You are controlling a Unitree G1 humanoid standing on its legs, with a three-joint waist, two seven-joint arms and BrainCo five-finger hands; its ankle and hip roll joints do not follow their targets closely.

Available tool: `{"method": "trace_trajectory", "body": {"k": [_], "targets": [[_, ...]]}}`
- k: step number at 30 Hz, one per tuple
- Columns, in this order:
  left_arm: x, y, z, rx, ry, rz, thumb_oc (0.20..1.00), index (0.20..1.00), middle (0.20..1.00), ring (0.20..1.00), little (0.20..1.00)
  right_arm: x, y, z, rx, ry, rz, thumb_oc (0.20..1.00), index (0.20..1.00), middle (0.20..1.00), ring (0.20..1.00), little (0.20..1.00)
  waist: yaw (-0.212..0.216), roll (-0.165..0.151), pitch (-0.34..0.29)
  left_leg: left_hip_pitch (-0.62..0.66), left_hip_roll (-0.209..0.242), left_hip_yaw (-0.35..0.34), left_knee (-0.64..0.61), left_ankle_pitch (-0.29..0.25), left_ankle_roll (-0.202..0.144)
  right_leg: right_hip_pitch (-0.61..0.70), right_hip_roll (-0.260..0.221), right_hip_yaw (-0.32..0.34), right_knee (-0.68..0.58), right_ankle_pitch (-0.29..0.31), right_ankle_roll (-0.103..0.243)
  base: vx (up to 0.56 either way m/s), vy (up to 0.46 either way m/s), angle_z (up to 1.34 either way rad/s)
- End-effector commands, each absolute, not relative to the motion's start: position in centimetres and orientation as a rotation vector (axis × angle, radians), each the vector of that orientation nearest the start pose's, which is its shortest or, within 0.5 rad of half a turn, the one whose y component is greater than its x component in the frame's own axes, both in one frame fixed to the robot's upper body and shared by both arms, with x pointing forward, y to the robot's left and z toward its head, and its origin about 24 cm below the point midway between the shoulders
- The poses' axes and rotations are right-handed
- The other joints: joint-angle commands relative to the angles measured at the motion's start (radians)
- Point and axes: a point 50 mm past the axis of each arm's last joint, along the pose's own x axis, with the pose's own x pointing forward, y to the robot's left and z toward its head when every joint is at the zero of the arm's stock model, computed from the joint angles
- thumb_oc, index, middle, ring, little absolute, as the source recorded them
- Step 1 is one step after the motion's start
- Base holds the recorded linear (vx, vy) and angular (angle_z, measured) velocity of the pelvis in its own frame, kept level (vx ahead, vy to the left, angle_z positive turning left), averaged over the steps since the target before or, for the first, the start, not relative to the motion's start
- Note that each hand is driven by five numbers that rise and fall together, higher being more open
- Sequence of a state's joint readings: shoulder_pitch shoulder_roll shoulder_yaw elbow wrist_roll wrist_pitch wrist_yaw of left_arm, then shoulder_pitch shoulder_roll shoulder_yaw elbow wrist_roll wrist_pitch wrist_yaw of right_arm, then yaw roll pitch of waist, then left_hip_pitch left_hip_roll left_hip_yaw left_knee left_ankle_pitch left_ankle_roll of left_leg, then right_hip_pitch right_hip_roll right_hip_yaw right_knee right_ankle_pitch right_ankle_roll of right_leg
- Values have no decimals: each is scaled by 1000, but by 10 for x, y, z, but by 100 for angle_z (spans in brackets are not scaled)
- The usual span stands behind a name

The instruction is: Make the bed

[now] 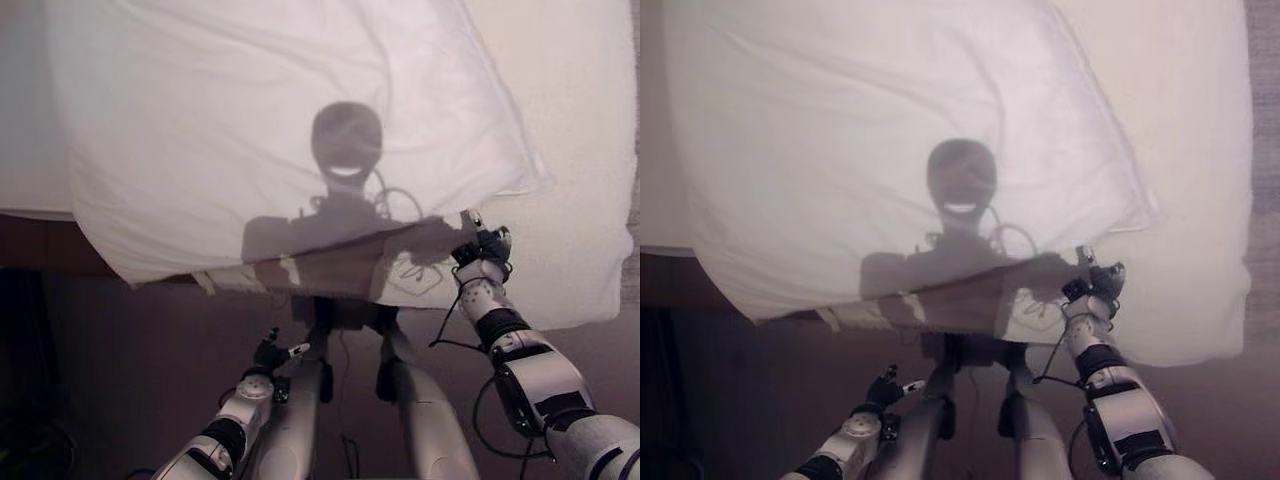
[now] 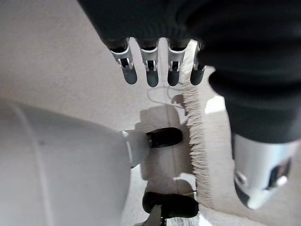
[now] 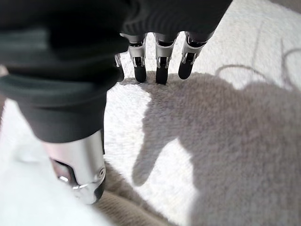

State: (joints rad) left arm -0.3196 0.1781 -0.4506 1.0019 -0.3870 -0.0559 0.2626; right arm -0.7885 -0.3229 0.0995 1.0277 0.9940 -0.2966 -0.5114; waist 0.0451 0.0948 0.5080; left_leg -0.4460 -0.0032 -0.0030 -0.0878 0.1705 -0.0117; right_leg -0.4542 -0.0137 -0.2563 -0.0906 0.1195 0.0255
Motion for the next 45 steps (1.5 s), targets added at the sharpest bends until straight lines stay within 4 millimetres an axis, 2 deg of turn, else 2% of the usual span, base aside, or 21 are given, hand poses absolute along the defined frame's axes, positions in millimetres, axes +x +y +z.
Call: {"method": "trace_trajectory", "body": {"k": [1, 5, 9, 10, 14, 16, 20, 21, 22, 24, 28, 32, 35, 45], "targets": [[245, 159, -93, 181, 667, 50, 1000, 1000, 1000, 1000, 1000, 398, -221, 169, 516, -218, -458, 1000, 1000, 1000, 1000, 1000, 31, -22, 12, 4, -67, 48, 1, -39, -31, 19, -52, 94, 48, 34, 99, 0, 0, 0], [245, 161, -93, 196, 666, 52, 1000, 1000, 1000, 1000, 1000, 397, -204, 203, 497, -352, -374, 1000, 1000, 1000, 1000, 1000, 29, -39, 12, 3, -66, 44, 1, -41, -31, 20, -53, 87, 52, 29, 98, 9, -2, -1], [245, 162, -93, 196, 665, 58, 1000, 1000, 1000, 1000, 1000, 397, -201, 214, 462, -387, -356, 1000, 1000, 1000, 1000, 1000, 28, -45, 12, 3, -65, 43, 1, -41, -30, 20, -54, 84, 54, 28, 98, 10, -2, -2], [247, 163, -92, 196, 659, 61, 1000, 1000, 1000, 1000, 1000, 396, -195, 224, 415, -424, -334, 1000, 1000, 1000, 1000, 1000, 28, -55, 12, 11, -62, 42, 1, -46, -31, 30, -53, 82, 54, 23, 98, 0, 0, 0], [248, 163, -90, 190, 653, 70, 1000, 1000, 1000, 1000, 1000, 394, -190, 228, 418, -445, -322, 1000, 1000, 1000, 1000, 1000, 26, -62, 12, 7, -63, 38, 1, -41, -32, 30, -53, 78, 52, 26, 98, 8, -2, 0], [247, 163, -91, 189, 663, 83, 1000, 1000, 1000, 1000, 1000, 393, -189, 219, 428, -422, -350, 1000, 1000, 1000, 1000, 1000, 23, -70, 12, 10, -62, 35, 1, -42, -33, 35, -52, 74, 52, 26, 98, 0, 0, 0], [242, 165, -97, 201, 708, 116, 1000, 1000, 1000, 1000, 1000, 387, -187, 178, 570, -309, -446, 1000, 1000, 1000, 1000, 1000, 9, -91, 12, 19, -60, 40, 1, -49, -30, 44, -48, 77, 49, 25, 96, 0, 0, 0], [242, 165, -97, 201, 708, 116, 1000, 1000, 1000, 1000, 1000, 387, -187, 178, 570, -309, -446, 1000, 1000, 1000, 1000, 1000, 9, -91, 12, 19, -60, 40, 1, -49, -30, 44, -48, 77, 49, 25, 96, 0, 0, 0], [240, 165, -100, 212, 734, 129, 1000, 1000, 1000, 1000, 1000, 381, -186, 152, 645, -234, -499, 1000, 1000, 1000, 1000, 1000, 0, -98, 12, 28, -57, 45, 1, -53, -29, 48, -46, 81, 51, 23, 96, 0, 0, 0], [236, 165, -103, 224, 760, 143, 1000, 1000, 1000, 1000, 1000, 370, -187, 117, 720, -143, -581, 1000, 1000, 1000, 1000, 1000, -10, -105, 12, 39, -56, 50, 1, -57, -27, 57, -46, 87, 52, 22, 95, 4, 26, 3], [235, 166, -105, 228, 773, 174, 1000, 1000, 1000, 1000, 1000, 347, -191, 66, 826, 0, -724, 1000, 1000, 1000, 1000, 1000, -29, -104, 12, 48, -55, 62, 1, -61, -25, 59, -48, 98, 58, 24, 96, -24, 28, 9], [233, 167, -104, 230, 768, 189, 1000, 1000, 1000, 1000, 1000, 334, -196, 55, 818, 12, -793, 1000, 1000, 1000, 1000, 1000, -36, -101, 12, 53, -55, 69, 1, -65, -23, 57, -47, 102, 60, 24, 98, -25, 17, 3], [233, 169, -104, 238, 764, 202, 1000, 1000, 1000, 1000, 1000, 327, -195, 57, 754, -15, -794, 1000, 1000, 1000, 1000, 1000, -42, -98, 12, 54, -54, 76, 1, -63, -22, 54, -47, 107, 59, 26, 98, -36, 15, -3], [231, 170, -105, 234, 752, 199, 1000, 1000, 1000, 1000, 1000, 324, -195, 89, 652, -199, -693, 1000, 1000, 1000, 1000, 1000, -48, -93, 12, 54, -53, 79, 1, -57, -22, 53, -49, 109, 53, 36, 101, -19, -1, -4]]}}
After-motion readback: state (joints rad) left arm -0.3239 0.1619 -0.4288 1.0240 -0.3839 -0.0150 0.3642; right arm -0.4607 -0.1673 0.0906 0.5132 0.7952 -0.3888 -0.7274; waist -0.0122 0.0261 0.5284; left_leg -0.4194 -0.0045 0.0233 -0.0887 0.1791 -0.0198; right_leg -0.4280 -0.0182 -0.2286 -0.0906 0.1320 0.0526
